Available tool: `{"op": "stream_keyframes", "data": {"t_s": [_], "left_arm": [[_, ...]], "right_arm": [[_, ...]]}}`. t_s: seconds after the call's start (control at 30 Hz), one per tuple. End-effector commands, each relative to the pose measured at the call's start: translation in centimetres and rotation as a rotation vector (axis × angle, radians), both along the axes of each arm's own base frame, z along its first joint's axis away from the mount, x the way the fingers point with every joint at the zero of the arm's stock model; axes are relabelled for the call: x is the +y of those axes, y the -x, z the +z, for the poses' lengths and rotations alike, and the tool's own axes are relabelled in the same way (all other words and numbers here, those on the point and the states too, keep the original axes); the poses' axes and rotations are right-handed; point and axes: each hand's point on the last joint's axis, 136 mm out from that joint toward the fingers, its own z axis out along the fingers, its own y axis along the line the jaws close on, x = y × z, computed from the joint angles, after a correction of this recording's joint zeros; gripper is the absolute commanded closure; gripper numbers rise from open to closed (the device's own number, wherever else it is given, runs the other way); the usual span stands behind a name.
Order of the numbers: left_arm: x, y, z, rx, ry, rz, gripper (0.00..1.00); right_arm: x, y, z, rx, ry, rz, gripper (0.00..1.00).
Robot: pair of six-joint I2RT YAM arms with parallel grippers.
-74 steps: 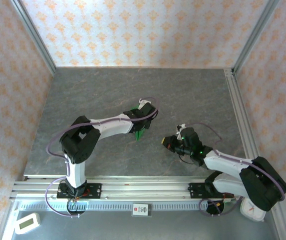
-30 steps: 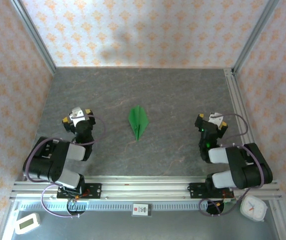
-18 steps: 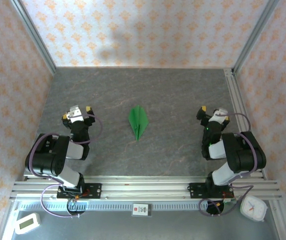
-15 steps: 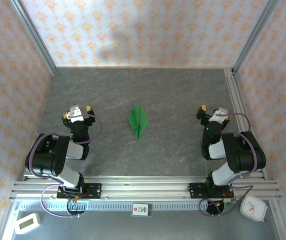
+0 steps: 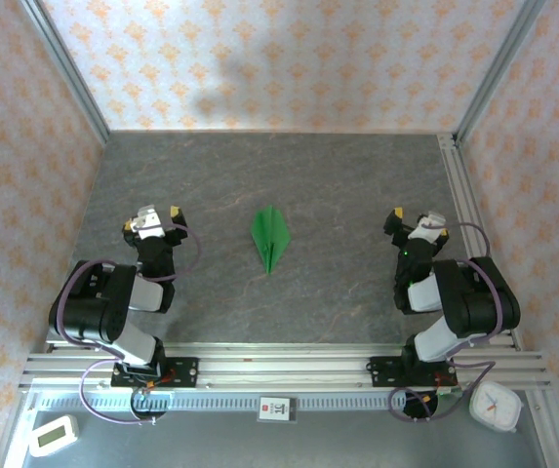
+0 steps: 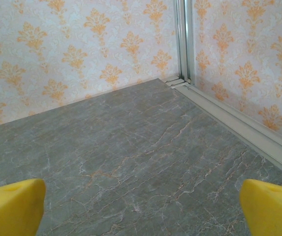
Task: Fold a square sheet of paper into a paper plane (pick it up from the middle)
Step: Reset both arms
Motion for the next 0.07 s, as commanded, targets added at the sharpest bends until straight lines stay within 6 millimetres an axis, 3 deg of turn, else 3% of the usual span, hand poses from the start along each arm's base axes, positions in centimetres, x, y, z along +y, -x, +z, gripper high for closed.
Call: {"op": "stream_keyframes", "data": {"t_s": [0.0,0.03], "left_arm": [[-0.36,0.05,0.42,-0.026,0.002,-0.020,0.00],[-0.34,0.04,0.47,-0.027,0.002,-0.019,0.00]], "right_arm": [[0.01,0.05,0.83,-0.036,-0.007,0.000,0.00],[-0.01,0.09,0.85,-0.038,-0.007,0.000,0.00]]}}
